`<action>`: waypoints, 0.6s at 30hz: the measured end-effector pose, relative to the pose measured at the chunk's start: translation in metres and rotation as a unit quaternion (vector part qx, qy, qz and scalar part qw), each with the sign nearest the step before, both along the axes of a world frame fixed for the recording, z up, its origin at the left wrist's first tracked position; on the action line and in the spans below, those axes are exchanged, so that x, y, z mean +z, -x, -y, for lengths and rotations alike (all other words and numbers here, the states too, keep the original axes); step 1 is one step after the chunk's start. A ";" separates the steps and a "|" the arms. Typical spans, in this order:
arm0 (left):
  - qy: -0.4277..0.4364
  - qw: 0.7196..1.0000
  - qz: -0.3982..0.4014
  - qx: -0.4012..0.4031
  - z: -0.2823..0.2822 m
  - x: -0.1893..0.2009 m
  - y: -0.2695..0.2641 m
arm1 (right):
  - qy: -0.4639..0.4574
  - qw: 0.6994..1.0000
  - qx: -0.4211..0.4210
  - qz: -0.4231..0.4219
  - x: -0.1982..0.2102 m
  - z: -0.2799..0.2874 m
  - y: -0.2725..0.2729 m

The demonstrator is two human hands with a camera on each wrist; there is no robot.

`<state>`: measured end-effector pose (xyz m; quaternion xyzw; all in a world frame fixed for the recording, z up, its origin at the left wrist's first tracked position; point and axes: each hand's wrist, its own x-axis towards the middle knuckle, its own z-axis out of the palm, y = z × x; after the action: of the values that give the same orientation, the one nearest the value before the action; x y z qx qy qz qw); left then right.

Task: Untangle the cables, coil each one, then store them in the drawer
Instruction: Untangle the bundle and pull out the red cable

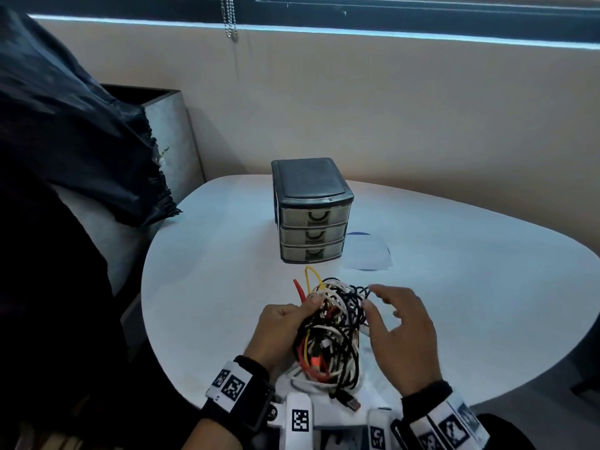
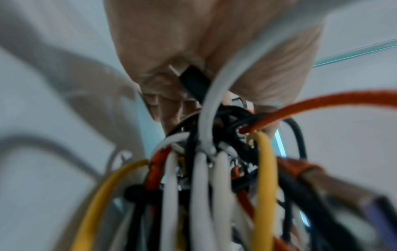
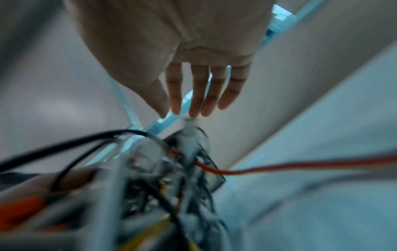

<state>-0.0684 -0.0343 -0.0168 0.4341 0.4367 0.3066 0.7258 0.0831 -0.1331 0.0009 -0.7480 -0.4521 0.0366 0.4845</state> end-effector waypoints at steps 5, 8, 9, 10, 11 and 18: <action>-0.103 0.994 -0.032 0.000 0.002 0.007 -0.005 | 0.047 0.955 0.101 0.275 0.022 -0.011 0.020; -0.171 0.982 -0.080 -0.013 -0.002 0.005 -0.004 | 0.112 0.938 0.083 0.317 0.027 -0.017 0.016; -0.183 0.979 -0.087 -0.012 -0.003 0.005 -0.003 | 0.120 0.935 0.080 0.324 0.028 -0.018 0.014; -0.194 0.977 -0.091 -0.011 -0.004 0.006 -0.002 | 0.127 0.931 0.084 0.332 0.030 -0.018 0.013; -0.205 0.974 -0.095 -0.013 -0.005 0.007 -0.001 | 0.133 0.925 0.093 0.343 0.031 -0.017 0.012; -0.311 0.936 -0.143 -0.085 -0.004 0.016 0.001 | 0.236 0.876 0.090 0.411 0.026 -0.021 -0.003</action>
<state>-0.0690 -0.0300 -0.0013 0.7131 0.3805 0.2987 0.5075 0.0859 -0.1119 0.0270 -0.7441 -0.6536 -0.1254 0.0585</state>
